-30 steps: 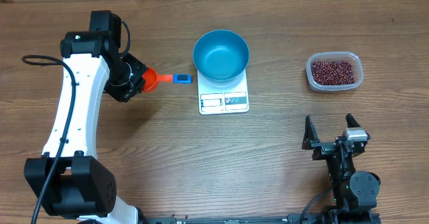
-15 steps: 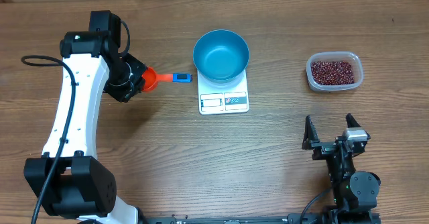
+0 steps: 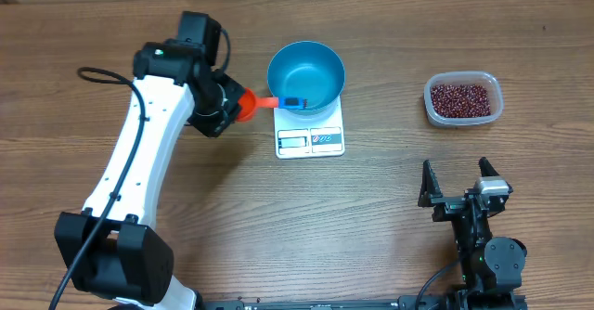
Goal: Scoop item into bowl and weigh 150g on scale
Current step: 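Move the right gripper to the scoop's blue handle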
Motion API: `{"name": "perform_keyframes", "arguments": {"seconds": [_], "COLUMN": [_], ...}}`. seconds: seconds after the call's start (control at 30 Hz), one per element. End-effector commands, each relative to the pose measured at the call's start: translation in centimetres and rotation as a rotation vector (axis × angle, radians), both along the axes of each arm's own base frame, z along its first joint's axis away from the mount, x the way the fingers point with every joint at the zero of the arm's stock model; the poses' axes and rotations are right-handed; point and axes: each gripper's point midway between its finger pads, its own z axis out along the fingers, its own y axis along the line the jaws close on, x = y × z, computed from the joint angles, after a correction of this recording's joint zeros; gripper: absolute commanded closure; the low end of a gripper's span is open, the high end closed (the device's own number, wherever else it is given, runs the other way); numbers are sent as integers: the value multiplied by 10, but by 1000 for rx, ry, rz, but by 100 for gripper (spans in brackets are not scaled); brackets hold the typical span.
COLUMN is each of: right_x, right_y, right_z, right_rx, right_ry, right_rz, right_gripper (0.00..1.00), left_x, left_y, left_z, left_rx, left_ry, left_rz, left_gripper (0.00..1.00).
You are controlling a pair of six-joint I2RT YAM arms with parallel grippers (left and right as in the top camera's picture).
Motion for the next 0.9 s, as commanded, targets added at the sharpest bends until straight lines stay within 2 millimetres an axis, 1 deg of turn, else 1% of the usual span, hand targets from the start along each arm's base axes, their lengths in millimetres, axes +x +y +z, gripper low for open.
{"name": "perform_keyframes", "arguments": {"seconds": [0.0,0.07,0.13,0.2,0.27,0.33,0.47,0.5,0.57,0.63,0.73,0.77,0.83,0.87], "right_x": [0,0,0,-1,-3,-6,-15,-20,-20,-18,-9,-2,7,11], "right_y": [-3,-2,-2,7,16,16,16,16,17,23,45,59,73,84], "right_z": [-1,-1,3,11,24,36,65,76,80,83,93,97,102,105], "right_rx": [-1,-1,0,2,116,229,269,289,330,346,392,407,449,466], "right_ry": [-6,-6,-24,-57,-82,-80,-83,-29,52,111,219,279,350,390], "right_rz": [-13,-13,-9,42,97,101,101,94,90,116,227,300,375,438], "right_gripper": [0,0,0,0,0,0,0,0,0,0,0,0,0,0], "left_x": [2,-1,-2,-3,-3,-2,-3,-2,-2,-3,-3,-3,-3,-3], "left_y": [-14,-21,-27,-32,-35,-36,-41,-42,-42,-44,-46,-46,-46,-46], "left_z": [13,13,13,13,13,14,15,15,15,16,16,16,16,16], "left_rx": [-24,-24,-23,-23,-25,-30,-59,-63,-63,-72,-86,-85,-85,-85], "left_ry": [-37,-35,-37,-40,-45,-50,-48,-50,-50,-49,-47,-47,-47,-47], "left_rz": [4,-17,-32,-46,-54,-55,-67,-68,-68,-79,-86,-86,-86,-86], "left_gripper": [96,96,96,96,96,96,96,96,96,96,96,96,96,96]}}
